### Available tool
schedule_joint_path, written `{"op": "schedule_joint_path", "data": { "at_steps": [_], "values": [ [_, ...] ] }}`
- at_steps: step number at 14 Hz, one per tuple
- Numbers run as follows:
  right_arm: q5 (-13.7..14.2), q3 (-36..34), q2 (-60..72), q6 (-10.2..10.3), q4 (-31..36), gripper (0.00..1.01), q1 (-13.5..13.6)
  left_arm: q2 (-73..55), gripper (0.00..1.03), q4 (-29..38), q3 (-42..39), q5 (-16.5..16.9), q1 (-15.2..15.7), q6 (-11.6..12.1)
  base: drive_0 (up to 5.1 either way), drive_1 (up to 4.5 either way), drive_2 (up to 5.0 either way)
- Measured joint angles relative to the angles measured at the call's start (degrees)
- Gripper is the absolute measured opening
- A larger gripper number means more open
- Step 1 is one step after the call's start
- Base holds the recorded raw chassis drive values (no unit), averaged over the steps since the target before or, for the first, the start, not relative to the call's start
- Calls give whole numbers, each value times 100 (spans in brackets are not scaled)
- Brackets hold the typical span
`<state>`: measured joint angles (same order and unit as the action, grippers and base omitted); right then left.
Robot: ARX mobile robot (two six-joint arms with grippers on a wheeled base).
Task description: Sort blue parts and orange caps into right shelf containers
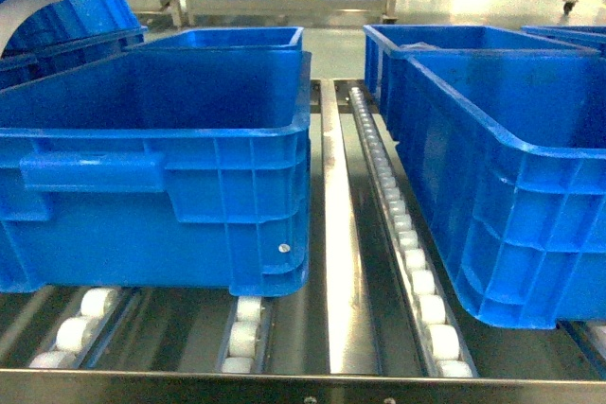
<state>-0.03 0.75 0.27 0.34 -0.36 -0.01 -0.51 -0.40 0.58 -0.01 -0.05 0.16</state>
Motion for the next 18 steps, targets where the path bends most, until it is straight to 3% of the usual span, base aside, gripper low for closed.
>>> {"op": "schedule_joint_path", "data": {
  "at_steps": [10, 11, 12, 13, 14, 15, 16, 18],
  "values": [
    [26, -2, -2, -28, 37, 44, 4, 0, 43, 0, 0, 0, 0, 0, 0, 0, 0],
    [560, -20, -48, -437, 643, 44, 223, 57, 43, 501, -11, -588, -267, 46, 0, 0, 0],
    [680, -20, -42, -809, 743, 44, 262, 13, 43, 898, -11, -1071, -660, 98, 0, 0, 0],
    [743, -13, 20, -953, 750, 44, 310, -162, 43, 1047, -7, -1268, -870, 155, 0, 0, 0],
    [717, -4, 203, -968, 1023, 44, 365, -542, 43, 1493, 0, -1283, -935, 188, 0, 0, 0],
    [378, 175, 1740, -988, 2253, 44, 372, -2256, 43, 2852, 264, -872, -778, 286, 0, 0, 0],
    [68, 935, 3644, -896, 3659, 44, 20, -4022, 43, 4153, 1084, -267, -400, 313, 0, 0, 0],
    [175, 2055, 5571, -903, 4625, 44, 72, -5807, 43, 4767, 2232, 203, -282, 485, 0, 0, 0]
  ]
}}
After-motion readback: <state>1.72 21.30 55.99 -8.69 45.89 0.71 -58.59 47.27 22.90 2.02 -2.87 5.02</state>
